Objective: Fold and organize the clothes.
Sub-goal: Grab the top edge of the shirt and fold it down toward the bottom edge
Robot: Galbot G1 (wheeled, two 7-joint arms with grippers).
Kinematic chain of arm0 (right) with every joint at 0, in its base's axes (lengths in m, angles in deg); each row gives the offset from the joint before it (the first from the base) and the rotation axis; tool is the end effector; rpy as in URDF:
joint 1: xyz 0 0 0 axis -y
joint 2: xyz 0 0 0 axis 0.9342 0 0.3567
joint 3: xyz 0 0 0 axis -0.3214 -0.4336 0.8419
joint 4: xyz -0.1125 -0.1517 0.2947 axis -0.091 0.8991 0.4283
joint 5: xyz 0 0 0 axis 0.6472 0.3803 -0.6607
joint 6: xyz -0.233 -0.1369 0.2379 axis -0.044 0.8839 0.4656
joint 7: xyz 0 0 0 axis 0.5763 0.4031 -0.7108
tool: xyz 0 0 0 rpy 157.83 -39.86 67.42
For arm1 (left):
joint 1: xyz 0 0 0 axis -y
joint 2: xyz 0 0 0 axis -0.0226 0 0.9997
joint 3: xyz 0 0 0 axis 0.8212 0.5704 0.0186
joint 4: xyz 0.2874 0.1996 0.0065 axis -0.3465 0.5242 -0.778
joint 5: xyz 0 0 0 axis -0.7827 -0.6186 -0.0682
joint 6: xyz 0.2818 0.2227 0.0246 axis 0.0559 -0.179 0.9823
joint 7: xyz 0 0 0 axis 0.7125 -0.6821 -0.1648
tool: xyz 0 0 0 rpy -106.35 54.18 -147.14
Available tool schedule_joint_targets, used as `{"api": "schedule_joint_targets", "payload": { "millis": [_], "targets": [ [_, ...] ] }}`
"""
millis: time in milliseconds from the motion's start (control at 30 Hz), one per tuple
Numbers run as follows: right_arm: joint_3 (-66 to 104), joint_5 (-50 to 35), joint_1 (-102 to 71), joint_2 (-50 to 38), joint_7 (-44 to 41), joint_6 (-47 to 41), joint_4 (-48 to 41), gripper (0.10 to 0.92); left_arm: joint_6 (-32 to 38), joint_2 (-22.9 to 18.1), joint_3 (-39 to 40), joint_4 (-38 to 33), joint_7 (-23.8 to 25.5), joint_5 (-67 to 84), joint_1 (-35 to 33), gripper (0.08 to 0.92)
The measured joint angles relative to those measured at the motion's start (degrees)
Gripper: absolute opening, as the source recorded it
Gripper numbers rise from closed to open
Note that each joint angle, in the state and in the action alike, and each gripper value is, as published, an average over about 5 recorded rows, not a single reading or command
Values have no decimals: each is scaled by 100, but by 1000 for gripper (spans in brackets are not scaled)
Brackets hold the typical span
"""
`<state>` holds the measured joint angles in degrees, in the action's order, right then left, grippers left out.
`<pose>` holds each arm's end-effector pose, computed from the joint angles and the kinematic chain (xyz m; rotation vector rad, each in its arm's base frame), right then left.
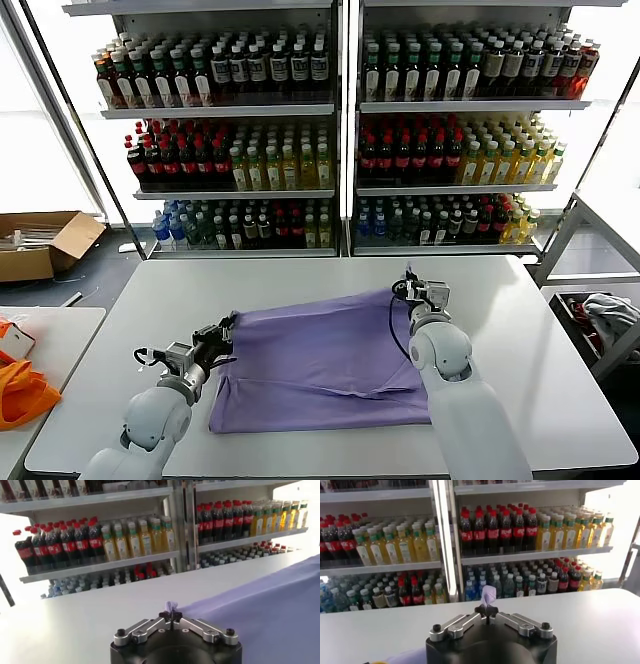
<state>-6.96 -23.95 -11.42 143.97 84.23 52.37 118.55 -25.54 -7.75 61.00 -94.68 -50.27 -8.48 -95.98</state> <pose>0.3981 0.0110 -0.2521 -0.0720 -2.7958 -0.0603 0.3243 0.0743 -0.3178 -0.3090 -2.7916 -0.1866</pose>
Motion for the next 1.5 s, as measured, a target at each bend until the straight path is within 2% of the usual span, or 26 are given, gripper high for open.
{"api": "schedule_joint_targets", "payload": {
  "millis": [667,1100,1500],
  "targets": [
    [350,-7,-1629,-184,232,-6,1310,109,57,-331,-442,-993,139,-516,-1333,84],
    [384,61,-2085,-223,311,37,1453,109,45,-539,-541,-1230,226,-773,-1780,84],
    [312,204,-2344,-158,338,110,1462,109,48,-612,-554,-1290,231,-978,-1893,90]
  ]
}}
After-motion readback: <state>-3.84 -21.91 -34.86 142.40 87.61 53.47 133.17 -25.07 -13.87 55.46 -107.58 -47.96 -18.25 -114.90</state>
